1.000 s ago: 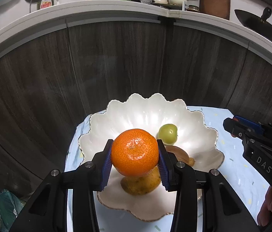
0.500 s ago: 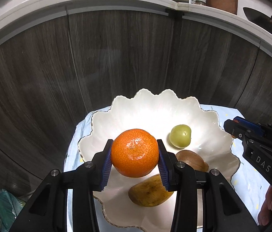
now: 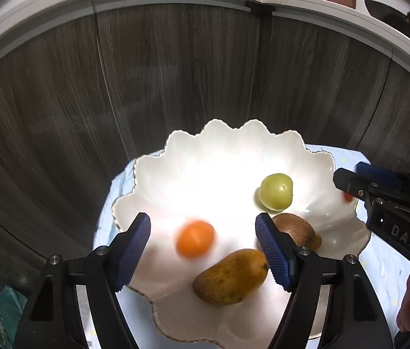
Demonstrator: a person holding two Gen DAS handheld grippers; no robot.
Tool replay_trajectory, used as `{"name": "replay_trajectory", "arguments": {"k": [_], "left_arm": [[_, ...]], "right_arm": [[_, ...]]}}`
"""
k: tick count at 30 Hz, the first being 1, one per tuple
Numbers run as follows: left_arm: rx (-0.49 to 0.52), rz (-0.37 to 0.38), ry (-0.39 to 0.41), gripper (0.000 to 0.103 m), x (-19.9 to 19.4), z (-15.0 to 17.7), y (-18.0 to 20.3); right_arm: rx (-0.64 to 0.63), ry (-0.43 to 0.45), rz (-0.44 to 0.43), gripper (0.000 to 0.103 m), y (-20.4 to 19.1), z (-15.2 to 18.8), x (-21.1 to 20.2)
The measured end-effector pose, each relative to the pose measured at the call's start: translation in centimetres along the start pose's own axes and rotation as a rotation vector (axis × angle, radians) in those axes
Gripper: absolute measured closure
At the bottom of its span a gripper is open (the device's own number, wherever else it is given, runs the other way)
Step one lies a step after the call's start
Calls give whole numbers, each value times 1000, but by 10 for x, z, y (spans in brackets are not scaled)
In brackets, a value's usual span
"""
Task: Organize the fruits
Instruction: 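Open the left gripper to drop the mandarin while the right gripper releases the date into the bowl, then withdraw both tools from the bowl toward the remaining fruits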
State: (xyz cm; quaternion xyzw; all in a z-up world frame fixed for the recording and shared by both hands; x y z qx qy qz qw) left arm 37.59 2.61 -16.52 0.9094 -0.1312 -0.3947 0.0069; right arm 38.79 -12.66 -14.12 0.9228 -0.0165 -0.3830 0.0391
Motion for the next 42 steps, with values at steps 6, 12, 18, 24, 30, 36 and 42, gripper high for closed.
{"name": "replay_trajectory", "arguments": {"k": [6,12,18,24,30,36,42], "left_arm": [[-11,-11,8,18,-8,-1,-3],[-15,-30,11,10,-19,-1,-1],[-18,-42,12,8,-30,2,1],[-14,-49,22,5,-41,3,4],[-4,-53,32,3,-52,4,8],[12,-50,45,3,-66,6,19],[30,-42,54,3,-78,9,32]], "right_arm": [[29,35,41,26,8,-3,-11],[32,45,51,19,11,-3,-22],[32,59,60,18,14,-1,-35],[36,69,55,18,15,2,-48],[42,87,56,18,20,4,-63],[55,105,57,18,28,7,-78],[70,118,62,18,37,13,-91]]}}
Point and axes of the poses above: each gripper's, at about its wrist camera, not at the fingertips, and x roughly the way its jaws point, y to its right, z to its underside, the point moved 7 cm from there along x, roughly the way its jaws point, and after that the axes turned 10 degrees about z, right-handed, at the moved point
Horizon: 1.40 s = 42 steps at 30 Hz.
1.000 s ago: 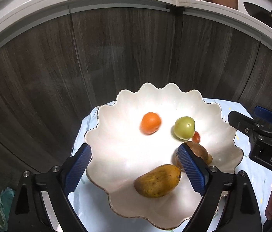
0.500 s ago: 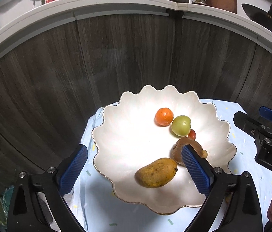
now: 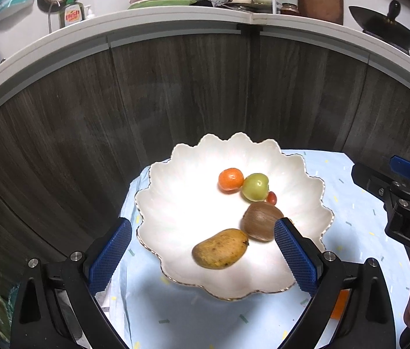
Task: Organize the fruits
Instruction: 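Withdraw both tools from the bowl toward the remaining fruits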
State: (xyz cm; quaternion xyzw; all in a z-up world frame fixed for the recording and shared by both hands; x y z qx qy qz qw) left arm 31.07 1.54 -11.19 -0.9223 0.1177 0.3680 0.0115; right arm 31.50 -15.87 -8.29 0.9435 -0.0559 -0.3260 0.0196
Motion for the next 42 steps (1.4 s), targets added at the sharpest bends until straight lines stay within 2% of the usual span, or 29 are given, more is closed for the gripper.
{"name": "replay_trajectory", "arguments": {"k": [15,25,42], "left_arm": [[48,39,18,3,-23,15,49],[91,100,5,3,-32,48,99],[152,180,-35,4,-13,92,154]], "right_arm": [[5,1,21,18,41,22,-19],[13,-19,20,18,75,54,-31],[70,-91,44,18,123,116,-27]]}}
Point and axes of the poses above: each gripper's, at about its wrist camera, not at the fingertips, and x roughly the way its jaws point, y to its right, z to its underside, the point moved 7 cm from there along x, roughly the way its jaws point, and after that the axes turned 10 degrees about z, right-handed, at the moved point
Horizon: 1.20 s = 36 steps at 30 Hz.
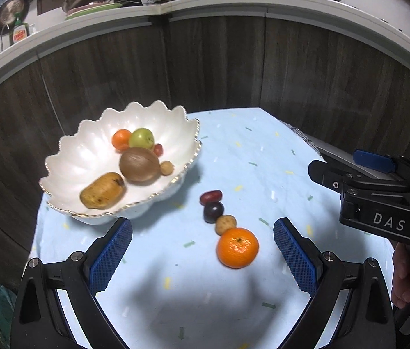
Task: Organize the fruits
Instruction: 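Withdraw both tools from the bowl toward the remaining fruits, then grasp the second mandarin with the left gripper and lift it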
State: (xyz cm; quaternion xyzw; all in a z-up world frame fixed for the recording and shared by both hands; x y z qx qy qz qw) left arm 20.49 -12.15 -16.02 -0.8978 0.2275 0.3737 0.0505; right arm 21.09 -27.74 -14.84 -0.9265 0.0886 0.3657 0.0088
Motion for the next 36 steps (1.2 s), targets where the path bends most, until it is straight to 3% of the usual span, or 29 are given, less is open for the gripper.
{"name": "replay_trajectory", "arguments": {"k": [6,16,36], "left_arm": [[21,23,-25,6,22,15,13],[32,24,-90,18,56,37,22],[25,43,-128,56,83,44,27]], "right_arm": [[34,-26,16,18,13,19,10],[72,-65,5,18,17,45,27],[95,-96,0,18,20,59,42]]}}
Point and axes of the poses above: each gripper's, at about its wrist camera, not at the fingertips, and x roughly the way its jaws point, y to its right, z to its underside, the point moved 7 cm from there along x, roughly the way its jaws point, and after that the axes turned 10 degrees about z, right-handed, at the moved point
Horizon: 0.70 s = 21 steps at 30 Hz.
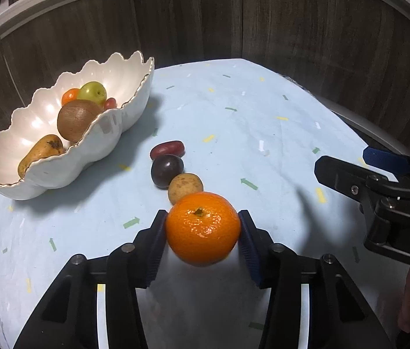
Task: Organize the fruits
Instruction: 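Grasp the second mandarin with the left gripper and lift it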
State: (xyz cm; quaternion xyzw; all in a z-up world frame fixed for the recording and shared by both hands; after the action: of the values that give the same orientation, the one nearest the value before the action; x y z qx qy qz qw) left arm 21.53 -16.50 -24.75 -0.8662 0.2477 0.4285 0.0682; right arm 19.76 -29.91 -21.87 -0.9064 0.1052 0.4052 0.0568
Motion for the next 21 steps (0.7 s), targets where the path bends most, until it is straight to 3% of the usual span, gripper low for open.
{"name": "replay_trajectory", "arguments": {"k": [11,21], "left_arm": [[-8,-3,-4,57,-9,3,-10],[-69,-76,22,57,-32,8,-57]], "right_arm": [[-33,0,-4,18,-12,-5,-1],[-85,-14,-31,18,-52,-14,4]]}}
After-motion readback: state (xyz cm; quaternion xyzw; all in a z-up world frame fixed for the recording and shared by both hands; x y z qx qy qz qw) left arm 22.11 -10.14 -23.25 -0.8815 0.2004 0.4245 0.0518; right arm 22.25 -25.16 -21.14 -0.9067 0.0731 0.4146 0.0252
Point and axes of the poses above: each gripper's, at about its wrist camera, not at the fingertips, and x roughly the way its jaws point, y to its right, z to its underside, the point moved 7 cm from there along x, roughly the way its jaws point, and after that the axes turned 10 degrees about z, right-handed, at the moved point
